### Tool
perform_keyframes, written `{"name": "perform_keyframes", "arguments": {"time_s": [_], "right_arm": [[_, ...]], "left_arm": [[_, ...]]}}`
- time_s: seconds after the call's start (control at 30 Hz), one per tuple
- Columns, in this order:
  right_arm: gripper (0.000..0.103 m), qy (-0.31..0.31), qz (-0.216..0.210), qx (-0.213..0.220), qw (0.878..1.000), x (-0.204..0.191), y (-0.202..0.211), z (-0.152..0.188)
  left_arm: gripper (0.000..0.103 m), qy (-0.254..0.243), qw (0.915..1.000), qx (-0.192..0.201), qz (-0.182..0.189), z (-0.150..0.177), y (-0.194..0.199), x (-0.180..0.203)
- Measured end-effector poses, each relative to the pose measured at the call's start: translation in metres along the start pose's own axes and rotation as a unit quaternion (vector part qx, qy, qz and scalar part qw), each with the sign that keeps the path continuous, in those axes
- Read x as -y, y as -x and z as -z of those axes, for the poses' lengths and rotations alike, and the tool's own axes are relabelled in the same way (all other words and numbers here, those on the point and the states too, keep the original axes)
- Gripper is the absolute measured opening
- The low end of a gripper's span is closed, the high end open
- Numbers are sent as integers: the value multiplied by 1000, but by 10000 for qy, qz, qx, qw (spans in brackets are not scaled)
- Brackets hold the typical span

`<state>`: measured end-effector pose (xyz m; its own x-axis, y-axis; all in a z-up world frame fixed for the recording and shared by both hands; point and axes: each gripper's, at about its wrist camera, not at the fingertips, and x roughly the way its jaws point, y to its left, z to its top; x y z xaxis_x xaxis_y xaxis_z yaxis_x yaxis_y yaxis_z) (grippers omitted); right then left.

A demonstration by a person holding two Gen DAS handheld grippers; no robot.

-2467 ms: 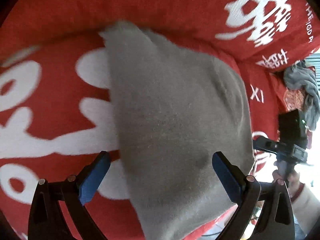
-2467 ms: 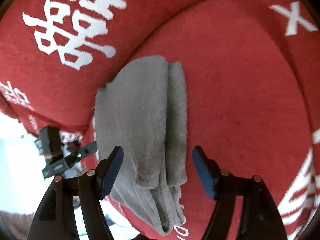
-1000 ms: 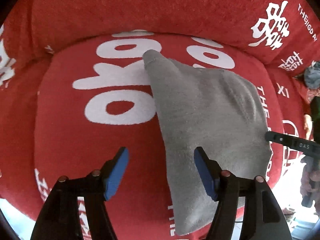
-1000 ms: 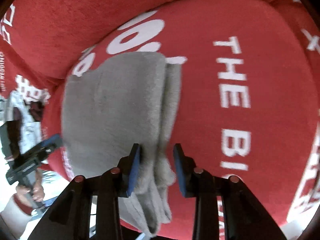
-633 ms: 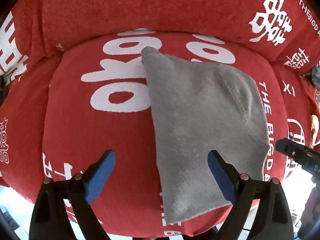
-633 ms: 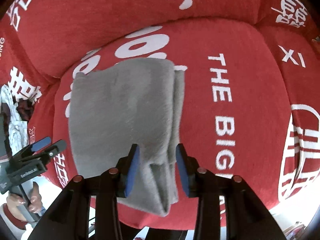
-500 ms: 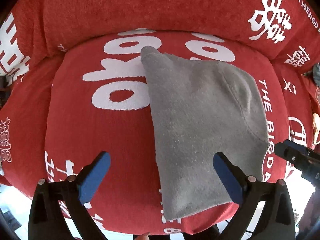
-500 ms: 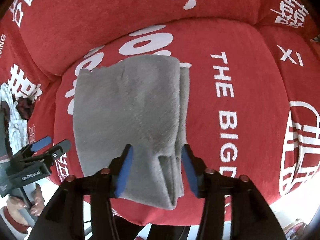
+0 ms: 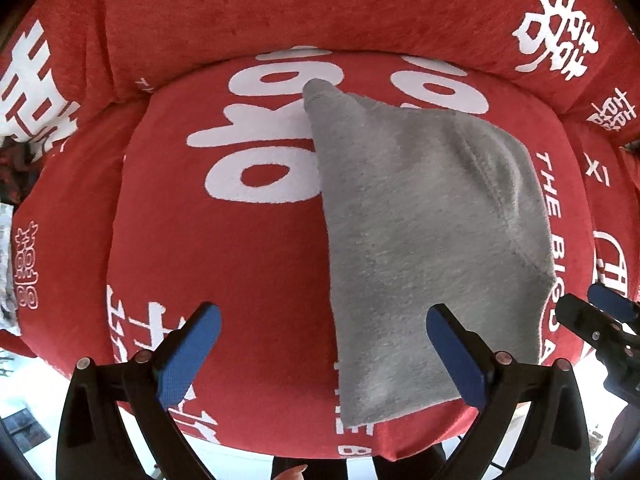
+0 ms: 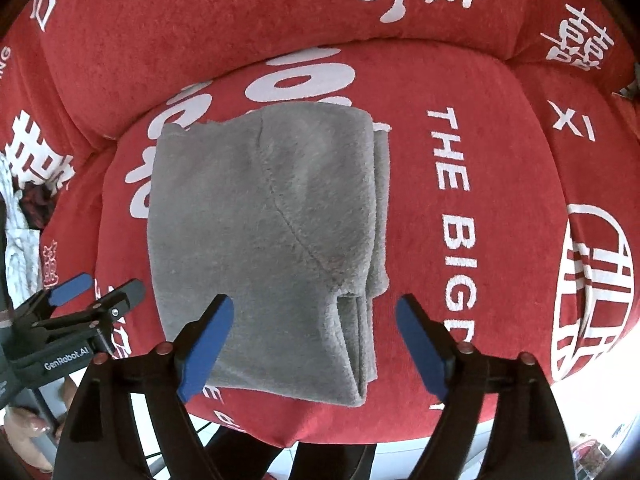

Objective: Fold small clothes

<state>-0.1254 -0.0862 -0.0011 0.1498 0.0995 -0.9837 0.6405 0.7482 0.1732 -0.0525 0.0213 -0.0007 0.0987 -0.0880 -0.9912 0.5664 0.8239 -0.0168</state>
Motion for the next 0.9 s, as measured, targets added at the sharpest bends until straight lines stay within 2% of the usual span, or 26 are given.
{"name": "perform_keyframes", "arguments": {"time_s": [0.37, 0.5, 0.73, 0.9], "right_arm": [[86, 17, 45, -60, 10000, -8, -1, 4], [86, -11, 20, -64, 10000, -9, -2, 4], [86, 24, 40, -74, 10000, -12, -3, 3], [86, 40, 56, -75, 9999, -13, -3, 1]], "left_arm": [[103, -57, 9999, 31, -121, 1, 3, -1], [103, -107, 9996, 49, -275, 0, 2, 0], [103, -44, 9998, -45, -191, 0, 1, -1], [103, -103, 9994, -46, -327, 0, -1, 2]]}}
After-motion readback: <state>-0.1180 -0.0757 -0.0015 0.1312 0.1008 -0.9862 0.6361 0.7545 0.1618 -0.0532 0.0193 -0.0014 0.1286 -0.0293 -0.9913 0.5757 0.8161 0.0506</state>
